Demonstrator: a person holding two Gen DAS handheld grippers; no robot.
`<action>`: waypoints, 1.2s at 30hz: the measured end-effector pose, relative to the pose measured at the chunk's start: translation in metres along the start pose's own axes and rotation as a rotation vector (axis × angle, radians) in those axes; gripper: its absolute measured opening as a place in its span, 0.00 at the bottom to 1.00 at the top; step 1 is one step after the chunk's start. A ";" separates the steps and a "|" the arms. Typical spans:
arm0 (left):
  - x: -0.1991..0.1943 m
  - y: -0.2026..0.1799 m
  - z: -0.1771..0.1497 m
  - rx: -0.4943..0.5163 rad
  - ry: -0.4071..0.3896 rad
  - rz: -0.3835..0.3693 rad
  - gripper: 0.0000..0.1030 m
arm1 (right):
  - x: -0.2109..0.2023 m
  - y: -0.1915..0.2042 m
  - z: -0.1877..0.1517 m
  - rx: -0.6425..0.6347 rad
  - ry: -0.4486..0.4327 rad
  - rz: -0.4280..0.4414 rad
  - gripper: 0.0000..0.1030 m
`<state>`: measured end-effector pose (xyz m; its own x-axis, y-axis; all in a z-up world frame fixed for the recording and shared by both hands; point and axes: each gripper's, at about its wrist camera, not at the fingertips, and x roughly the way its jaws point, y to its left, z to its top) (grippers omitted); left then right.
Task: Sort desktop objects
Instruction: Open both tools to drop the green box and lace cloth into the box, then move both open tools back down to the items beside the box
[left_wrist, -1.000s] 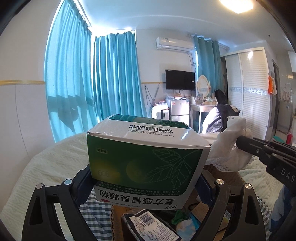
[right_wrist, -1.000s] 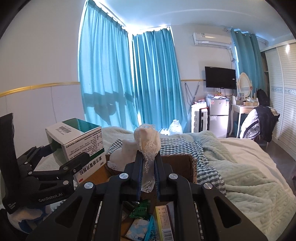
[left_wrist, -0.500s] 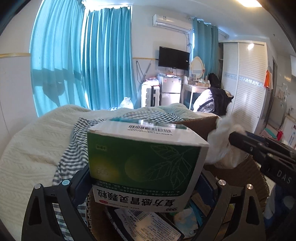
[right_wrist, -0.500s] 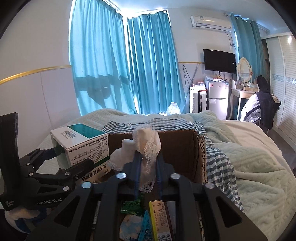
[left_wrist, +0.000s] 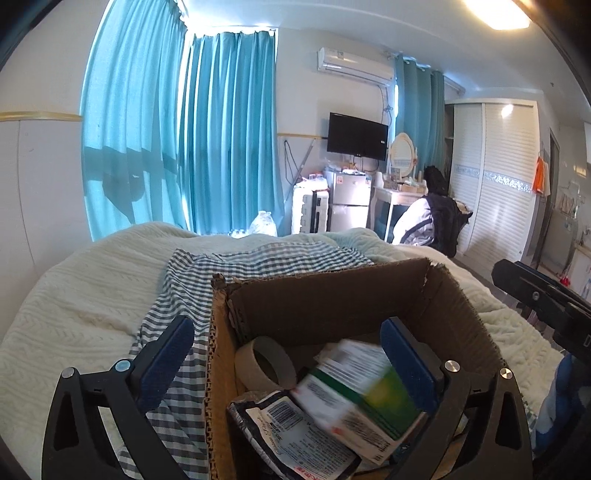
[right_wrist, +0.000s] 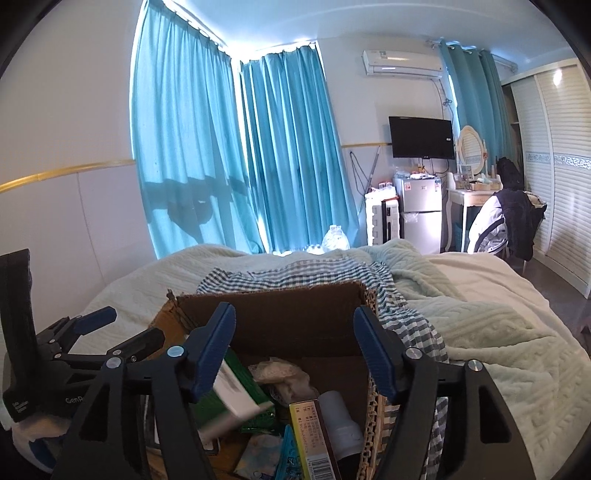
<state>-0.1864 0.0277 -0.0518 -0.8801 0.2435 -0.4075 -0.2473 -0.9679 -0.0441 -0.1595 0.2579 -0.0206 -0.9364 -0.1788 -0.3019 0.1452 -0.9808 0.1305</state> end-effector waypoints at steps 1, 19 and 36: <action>-0.005 0.000 0.001 -0.004 -0.009 0.002 1.00 | -0.005 0.001 0.001 -0.001 -0.008 0.000 0.69; -0.075 -0.015 0.007 -0.005 -0.095 0.020 1.00 | -0.090 0.023 0.005 -0.014 -0.115 -0.008 0.89; -0.098 -0.020 -0.033 -0.011 -0.035 0.058 1.00 | -0.119 0.016 -0.048 0.005 -0.022 -0.007 0.89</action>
<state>-0.0818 0.0212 -0.0406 -0.9064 0.1890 -0.3777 -0.1914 -0.9810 -0.0314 -0.0301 0.2594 -0.0283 -0.9441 -0.1700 -0.2824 0.1369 -0.9816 0.1332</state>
